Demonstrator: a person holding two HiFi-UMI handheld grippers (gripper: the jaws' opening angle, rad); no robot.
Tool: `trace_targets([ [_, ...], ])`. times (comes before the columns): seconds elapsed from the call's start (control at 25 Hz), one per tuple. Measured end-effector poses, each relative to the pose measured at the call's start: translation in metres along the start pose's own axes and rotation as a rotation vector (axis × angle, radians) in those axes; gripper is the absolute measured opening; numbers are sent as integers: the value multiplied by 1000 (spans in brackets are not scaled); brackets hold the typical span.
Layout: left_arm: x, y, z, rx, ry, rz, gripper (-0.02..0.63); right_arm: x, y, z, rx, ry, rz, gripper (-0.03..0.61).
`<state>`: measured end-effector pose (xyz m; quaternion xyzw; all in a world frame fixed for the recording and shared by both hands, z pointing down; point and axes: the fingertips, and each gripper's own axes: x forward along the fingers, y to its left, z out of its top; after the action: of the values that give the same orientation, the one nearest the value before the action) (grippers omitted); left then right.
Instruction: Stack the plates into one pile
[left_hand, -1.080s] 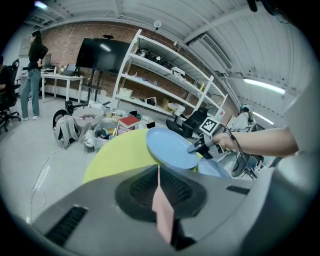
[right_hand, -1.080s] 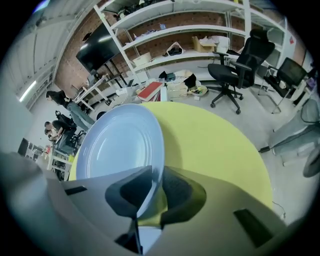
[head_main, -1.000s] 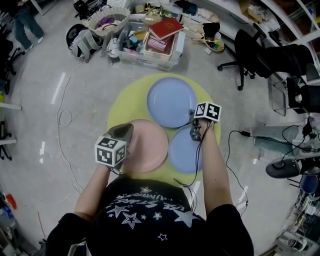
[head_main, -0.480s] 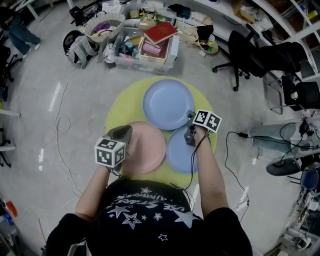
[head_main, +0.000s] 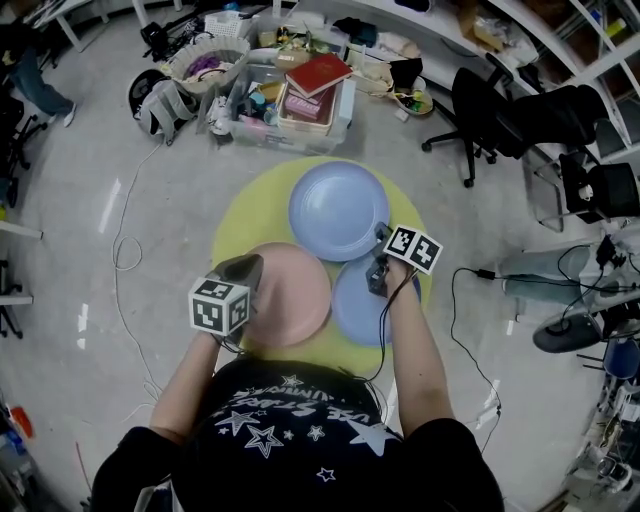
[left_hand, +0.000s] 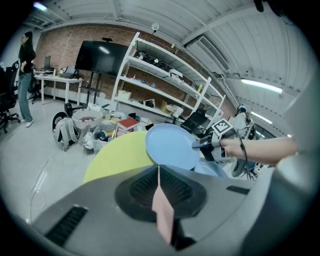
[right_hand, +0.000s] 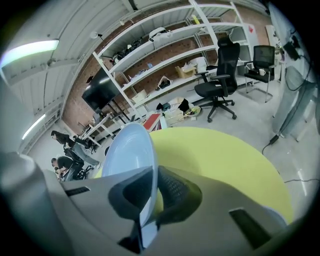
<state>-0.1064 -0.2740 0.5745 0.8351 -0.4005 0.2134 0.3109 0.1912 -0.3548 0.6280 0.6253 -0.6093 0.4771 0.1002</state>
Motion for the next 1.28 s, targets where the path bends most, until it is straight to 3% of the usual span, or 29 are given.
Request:
trace_targets([
  [0.28, -14, 0, -1, 8, -25, 22, 23, -20, -6, 18, 35, -85, -17, 28],
  [0.56, -30, -5, -6, 2, -48, 46, 23, -45, 6, 16, 92, -117, 73, 29],
  [0.92, -49, -19, -14, -3, -78, 79, 23, -68, 21, -23, 140, -68, 180, 34],
  [1.28, -61, -49, -40, -11, -83, 97, 23, -82, 34, -81, 98, 50, 258, 43],
])
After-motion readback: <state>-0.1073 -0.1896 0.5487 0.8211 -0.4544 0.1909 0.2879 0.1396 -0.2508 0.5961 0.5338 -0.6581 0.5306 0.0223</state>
